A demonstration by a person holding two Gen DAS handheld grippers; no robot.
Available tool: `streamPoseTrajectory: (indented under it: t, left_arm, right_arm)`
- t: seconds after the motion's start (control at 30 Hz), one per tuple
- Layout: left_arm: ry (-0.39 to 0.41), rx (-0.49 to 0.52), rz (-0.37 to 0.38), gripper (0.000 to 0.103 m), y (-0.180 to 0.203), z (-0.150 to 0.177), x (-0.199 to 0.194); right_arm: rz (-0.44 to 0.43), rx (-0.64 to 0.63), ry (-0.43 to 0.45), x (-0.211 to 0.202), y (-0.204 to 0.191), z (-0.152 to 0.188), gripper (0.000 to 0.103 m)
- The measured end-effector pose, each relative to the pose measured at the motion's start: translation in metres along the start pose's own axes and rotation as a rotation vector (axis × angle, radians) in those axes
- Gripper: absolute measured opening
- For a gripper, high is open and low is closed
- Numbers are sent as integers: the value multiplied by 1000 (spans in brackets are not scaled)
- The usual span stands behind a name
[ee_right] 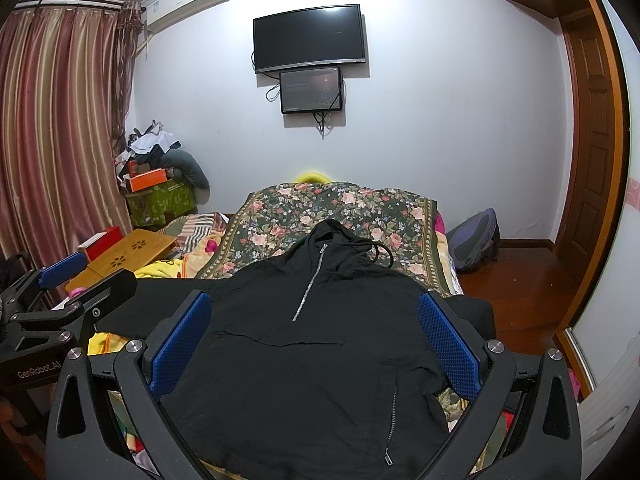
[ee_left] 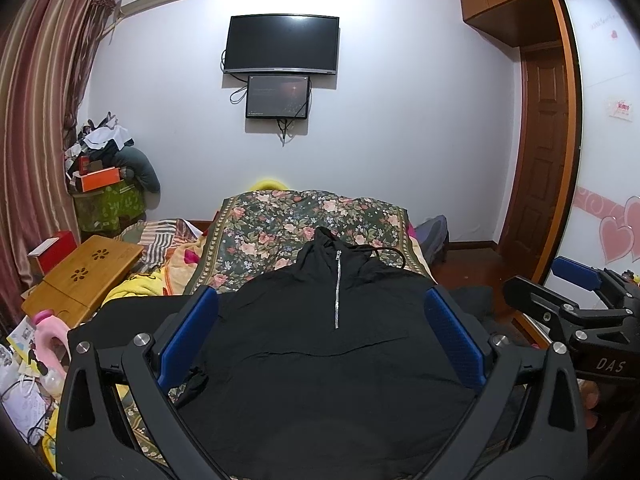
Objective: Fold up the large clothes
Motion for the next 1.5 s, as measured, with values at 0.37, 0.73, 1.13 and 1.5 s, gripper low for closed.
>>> streamPoseTrajectory:
  t: [0.37, 0.73, 1.13, 1.5]
  left_arm:
    - [-4, -1, -3, 103, -2, 6, 3]
    - [-3, 0, -3, 103, -1, 7, 4]
    - [-5, 0, -4, 103, -1, 9, 5]
    - [-19, -9, -12, 103, -9, 15, 11]
  right_arm:
    - [0, 1, -4, 1, 1, 2, 102]
    - [0, 2, -5, 1, 2, 1, 102]
    - [-1, 2, -9, 2, 3, 0, 102]
    - [14, 2, -34, 10, 7, 9, 102]
Point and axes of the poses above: each gripper's, at about its wrist camera, not at the fingertips, and x roughly the way its jaws point, y to its right, z to its underside, the point moved 4 cm from there along x, roughly the way its jaws point, and after that the axes turned 6 degrees about x, right-handed, at the moved point
